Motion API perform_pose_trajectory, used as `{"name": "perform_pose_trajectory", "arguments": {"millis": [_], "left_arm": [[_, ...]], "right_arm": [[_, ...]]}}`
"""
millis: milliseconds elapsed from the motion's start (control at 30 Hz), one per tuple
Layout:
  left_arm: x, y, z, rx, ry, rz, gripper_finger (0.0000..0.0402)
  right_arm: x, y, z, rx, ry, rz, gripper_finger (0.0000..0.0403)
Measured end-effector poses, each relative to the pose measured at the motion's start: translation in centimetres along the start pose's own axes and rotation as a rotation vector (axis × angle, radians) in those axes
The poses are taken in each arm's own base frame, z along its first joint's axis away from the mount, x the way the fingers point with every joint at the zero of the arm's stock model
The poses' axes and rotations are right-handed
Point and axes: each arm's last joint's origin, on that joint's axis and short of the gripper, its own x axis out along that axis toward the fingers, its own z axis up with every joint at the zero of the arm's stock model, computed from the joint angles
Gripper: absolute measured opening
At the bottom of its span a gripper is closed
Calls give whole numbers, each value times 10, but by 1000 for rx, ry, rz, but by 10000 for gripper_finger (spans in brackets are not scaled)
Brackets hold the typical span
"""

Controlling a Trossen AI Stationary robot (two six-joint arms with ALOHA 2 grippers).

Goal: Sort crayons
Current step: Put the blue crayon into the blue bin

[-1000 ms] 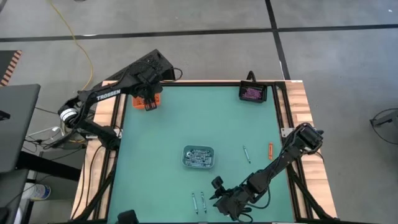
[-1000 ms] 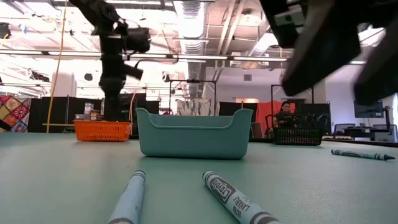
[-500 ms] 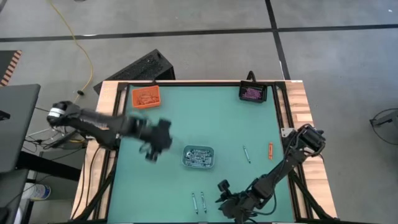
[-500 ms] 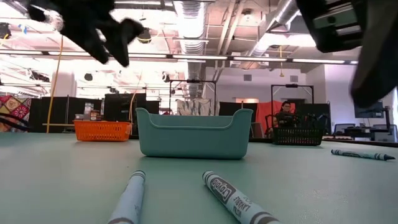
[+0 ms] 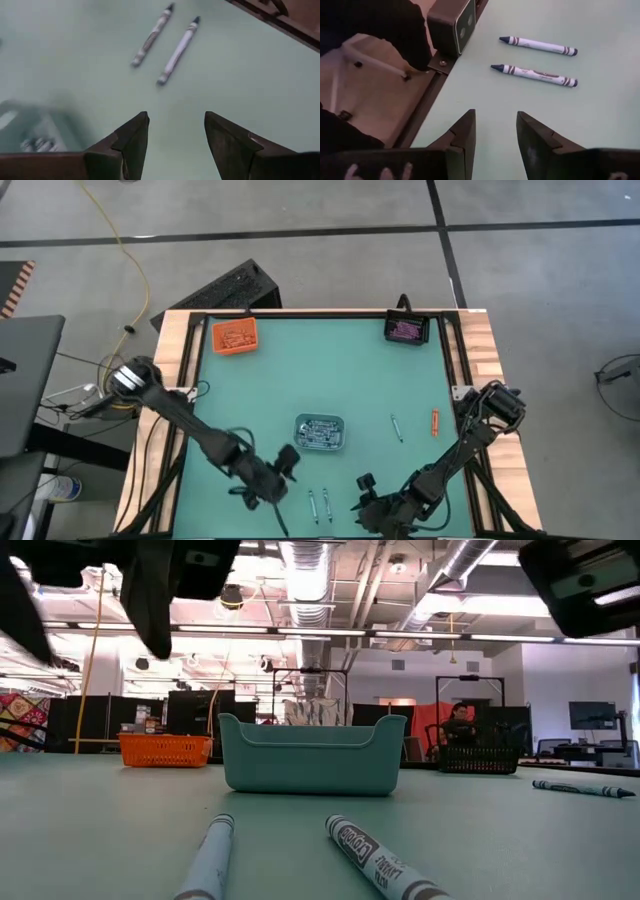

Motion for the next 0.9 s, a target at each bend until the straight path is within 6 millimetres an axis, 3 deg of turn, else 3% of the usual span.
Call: {"name": "perform_pose_trajectory", "arguments": {"millis": [167,367,700,900], "left_arm": [[29,-9,21,79,3,-28,183],[49,-8,40,128,-24,-75,183],[76,7,29,96,13,-139,183],[81,18,28,45,-37,-169,183]], "right_arm": [[-3,7,-2,49,-2,10,134],[-6,14,-4,83,-8,11,134],[-9,20,-6,94,-12,11,134],[-9,21,-7,89,-4,9,134]]}}
